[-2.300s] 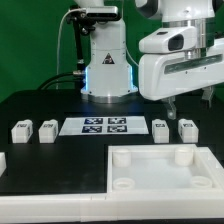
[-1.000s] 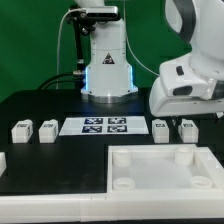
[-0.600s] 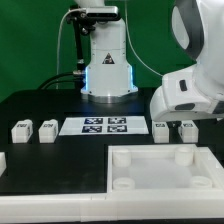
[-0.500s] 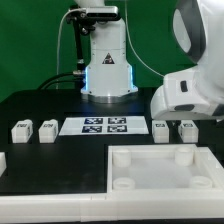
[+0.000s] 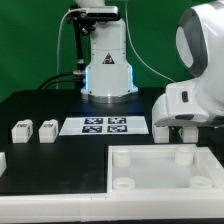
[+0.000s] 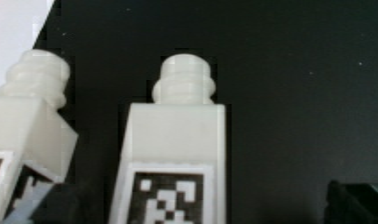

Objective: Assemble one leg

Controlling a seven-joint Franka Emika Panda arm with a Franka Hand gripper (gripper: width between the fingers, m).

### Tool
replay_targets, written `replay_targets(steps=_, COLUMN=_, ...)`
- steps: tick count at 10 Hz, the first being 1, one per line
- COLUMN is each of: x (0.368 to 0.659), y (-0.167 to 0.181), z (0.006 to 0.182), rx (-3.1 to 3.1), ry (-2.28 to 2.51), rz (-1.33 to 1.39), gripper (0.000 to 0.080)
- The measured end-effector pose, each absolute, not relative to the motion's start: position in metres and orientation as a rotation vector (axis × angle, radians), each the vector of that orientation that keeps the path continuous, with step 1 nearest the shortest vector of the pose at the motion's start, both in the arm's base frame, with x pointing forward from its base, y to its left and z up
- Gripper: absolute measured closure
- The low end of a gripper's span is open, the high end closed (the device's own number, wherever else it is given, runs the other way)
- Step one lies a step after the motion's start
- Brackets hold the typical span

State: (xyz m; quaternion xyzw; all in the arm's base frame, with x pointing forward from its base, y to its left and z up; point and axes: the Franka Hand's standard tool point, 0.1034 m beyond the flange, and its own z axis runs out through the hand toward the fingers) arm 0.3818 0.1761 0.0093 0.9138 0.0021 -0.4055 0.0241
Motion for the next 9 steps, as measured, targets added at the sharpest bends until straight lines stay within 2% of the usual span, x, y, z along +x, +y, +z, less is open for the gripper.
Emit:
replay_targets(steps=1, x=0.3818, y=0.1762, z=0.0093, rx=2.828, ry=0.009, rz=-1.255, gripper=0.0151)
replay_targets(steps=3, x=0.3818, y=0.176, z=0.0092, rx=2.828, ry=0.008, rz=-1.255, gripper=0.0434)
replay_targets(steps=4, x=0.3818, y=0.176, z=0.0093, rx=2.828, ry=0.009, rz=-1.255, gripper=0.0434)
replay_targets(steps=5, x=0.3819, y=0.176, z=0.0093, rx=2.828, ry=0.009, rz=-1.255, gripper=0.0509)
replay_targets(steps=9, x=0.3818, y=0.176, z=0.0093, rx=2.828, ry=0.009, rz=-1.255, gripper=0.0509)
